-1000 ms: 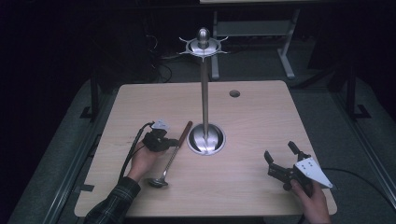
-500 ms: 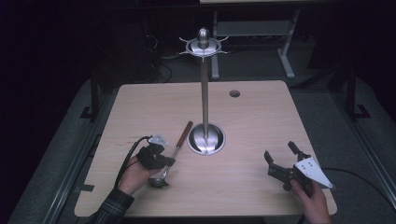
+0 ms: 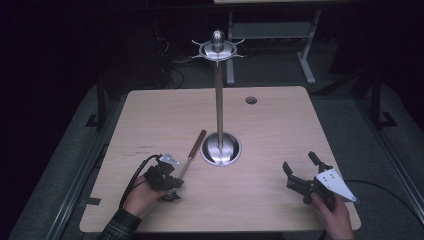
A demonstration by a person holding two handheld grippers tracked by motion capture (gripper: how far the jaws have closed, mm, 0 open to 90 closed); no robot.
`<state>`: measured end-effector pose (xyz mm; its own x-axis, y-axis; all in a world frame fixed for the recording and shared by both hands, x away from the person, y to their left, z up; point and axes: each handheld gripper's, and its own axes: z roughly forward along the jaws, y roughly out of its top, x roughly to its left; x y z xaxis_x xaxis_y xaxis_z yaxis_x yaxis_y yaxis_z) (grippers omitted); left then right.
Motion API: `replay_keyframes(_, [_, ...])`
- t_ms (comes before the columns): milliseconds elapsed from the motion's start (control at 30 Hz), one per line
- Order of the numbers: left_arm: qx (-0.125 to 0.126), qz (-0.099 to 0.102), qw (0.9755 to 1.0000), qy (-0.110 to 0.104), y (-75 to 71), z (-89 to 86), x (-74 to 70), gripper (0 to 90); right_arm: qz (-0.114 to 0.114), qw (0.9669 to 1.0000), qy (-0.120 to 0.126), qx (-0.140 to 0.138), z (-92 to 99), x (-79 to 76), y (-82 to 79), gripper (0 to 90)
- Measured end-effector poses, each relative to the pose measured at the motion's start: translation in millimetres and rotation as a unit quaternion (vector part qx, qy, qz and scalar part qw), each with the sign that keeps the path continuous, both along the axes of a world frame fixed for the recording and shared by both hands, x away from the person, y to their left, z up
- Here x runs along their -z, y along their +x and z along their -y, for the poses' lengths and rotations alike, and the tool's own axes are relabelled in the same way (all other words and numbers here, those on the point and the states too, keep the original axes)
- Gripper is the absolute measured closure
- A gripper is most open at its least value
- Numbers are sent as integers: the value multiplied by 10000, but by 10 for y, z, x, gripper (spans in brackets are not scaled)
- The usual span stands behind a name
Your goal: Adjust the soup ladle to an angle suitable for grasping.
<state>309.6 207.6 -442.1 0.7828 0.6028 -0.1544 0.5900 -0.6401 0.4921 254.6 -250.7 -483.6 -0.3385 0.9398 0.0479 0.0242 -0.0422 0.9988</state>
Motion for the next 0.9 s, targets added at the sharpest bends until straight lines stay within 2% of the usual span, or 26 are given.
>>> replay_keyframes(100, [-58, 18, 10000, -25, -8, 0, 2, 899, -2, 10000, -8, 4, -2, 0, -3, 60])
replay_keyframes(433, [-44, 90, 9997, 230, 24, -69, -28, 899, -1, 10000, 3, -1, -1, 0, -2, 60])
replay_keyframes(700, [-227, 189, 9988, 380, 49, -161, -62, 899, 1, 10000, 3, -3, 0, 0, -2, 60])
replay_keyframes(900, [-353, 224, 9983, 409, 74, -228, -69, 899, -1, 10000, 2, -5, 0, 0, -2, 60])
